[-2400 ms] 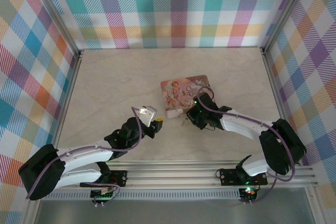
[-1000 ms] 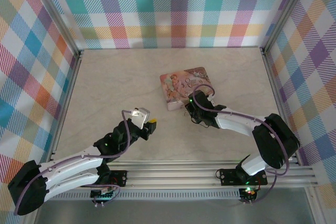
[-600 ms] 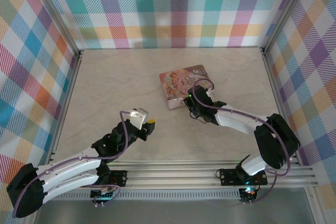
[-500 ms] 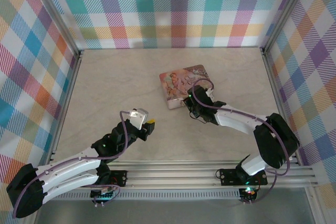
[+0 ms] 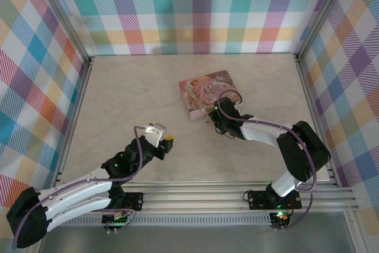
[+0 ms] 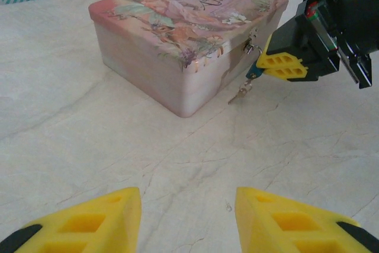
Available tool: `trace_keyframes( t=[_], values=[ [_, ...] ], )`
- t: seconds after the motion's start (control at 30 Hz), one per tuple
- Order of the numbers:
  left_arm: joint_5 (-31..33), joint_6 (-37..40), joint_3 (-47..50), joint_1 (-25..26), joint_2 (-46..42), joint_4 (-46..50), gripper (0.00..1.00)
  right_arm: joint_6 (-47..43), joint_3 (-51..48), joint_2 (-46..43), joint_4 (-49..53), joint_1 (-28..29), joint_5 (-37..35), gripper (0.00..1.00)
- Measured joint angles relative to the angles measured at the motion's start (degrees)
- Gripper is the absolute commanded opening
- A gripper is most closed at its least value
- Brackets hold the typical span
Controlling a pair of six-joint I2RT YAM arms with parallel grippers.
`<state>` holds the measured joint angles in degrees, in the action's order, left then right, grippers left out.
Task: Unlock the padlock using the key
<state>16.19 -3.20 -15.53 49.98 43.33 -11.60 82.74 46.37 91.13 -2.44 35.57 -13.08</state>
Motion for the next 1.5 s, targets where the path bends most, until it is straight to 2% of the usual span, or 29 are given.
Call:
trace_keyframes(
  t=[0.33,0.7,1.03,1.13,1.17,1.2,1.4,1.5],
  values=[
    [0.7,-0.2,0.0,0.0,-2.8,2.3,0.46,-3.6,0.3,-2.8,0.3,-1.6,0.7,0.00],
    [1.9,-0.7,0.1,0.0,-3.8,4.8,0.48,-3.7,-0.5,-0.5,-1.8,-2.3,1.5,0.00],
    [7.8,-2.0,-12.1,0.0,-4.2,20.4,0.56,-3.1,-3.6,-8.4,-1.4,-6.8,1.2,0.00],
    [9.0,-2.6,-16.5,-0.1,-3.3,24.5,0.67,-5.1,-3.5,-11.0,-0.4,-7.2,2.0,0.00],
    [9.4,-3.1,-18.1,-0.3,-2.6,26.3,0.78,-6.5,-3.2,-11.8,0.7,-7.2,2.6,0.00],
    [9.9,-3.8,-19.7,-0.6,-1.8,28.2,0.99,-8.2,-2.5,-12.5,2.4,-7.2,3.4,0.00],
    [11.5,-7.0,-28.7,-4.4,3.7,38.8,1.00,-20.5,8.1,-13.2,12.5,-6.4,10.3,0.00],
    [11.4,-8.8,-31.5,-6.6,5.6,43.2,1.00,-26.9,16.1,-10.8,17.4,-3.6,13.7,0.00]
  ],
)
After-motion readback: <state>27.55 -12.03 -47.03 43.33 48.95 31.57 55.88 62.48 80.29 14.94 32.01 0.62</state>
